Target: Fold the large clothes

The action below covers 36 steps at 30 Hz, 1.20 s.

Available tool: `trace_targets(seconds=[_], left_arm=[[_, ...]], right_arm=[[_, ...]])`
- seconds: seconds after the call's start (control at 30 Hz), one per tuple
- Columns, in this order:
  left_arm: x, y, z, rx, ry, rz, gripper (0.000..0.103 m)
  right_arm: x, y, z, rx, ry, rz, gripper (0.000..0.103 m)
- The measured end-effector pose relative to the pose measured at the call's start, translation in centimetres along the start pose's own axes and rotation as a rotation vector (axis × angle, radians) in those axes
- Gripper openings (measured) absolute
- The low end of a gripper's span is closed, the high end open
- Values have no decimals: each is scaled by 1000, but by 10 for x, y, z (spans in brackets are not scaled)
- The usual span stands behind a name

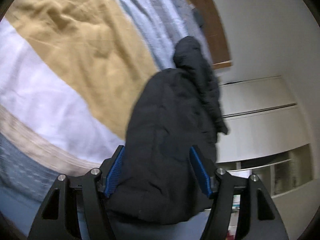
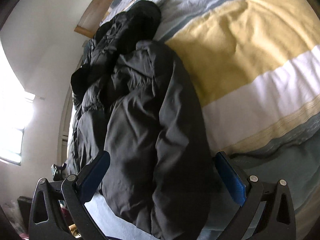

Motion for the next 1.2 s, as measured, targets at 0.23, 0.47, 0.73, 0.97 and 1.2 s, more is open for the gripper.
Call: trace_targets(seconds=[0.23,0.47,0.73,0.97,1.2], left_arm=[[-2,14,-32,84,-21,-3,64],[-15,24,-35,41,-41,21,62],[-53,34,-52,48,-164,-75,29],[-91,30,-44,-10,-129,-75,10],[-142,-11,-22,-78,-83,-112,9]], right_arm=[[6,3,-26,85,-57,30,103],[13,9,-35,91,-89,59,88],[13,14,-32,96,-122,94,40],[42,4,-11,55,-159,208,17],[74,-32,29,-61,-191,281,16]])
Point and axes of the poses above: each gripper's, at about its wrist camera, not at the fingertips, and z roughly against the way its jaws point, x to its left, y to its underside, the point moved 1 cm from there along -z, roughly the way its jaws point, and after that the axes turned 13 degrees about x, right-handed, at the moved point
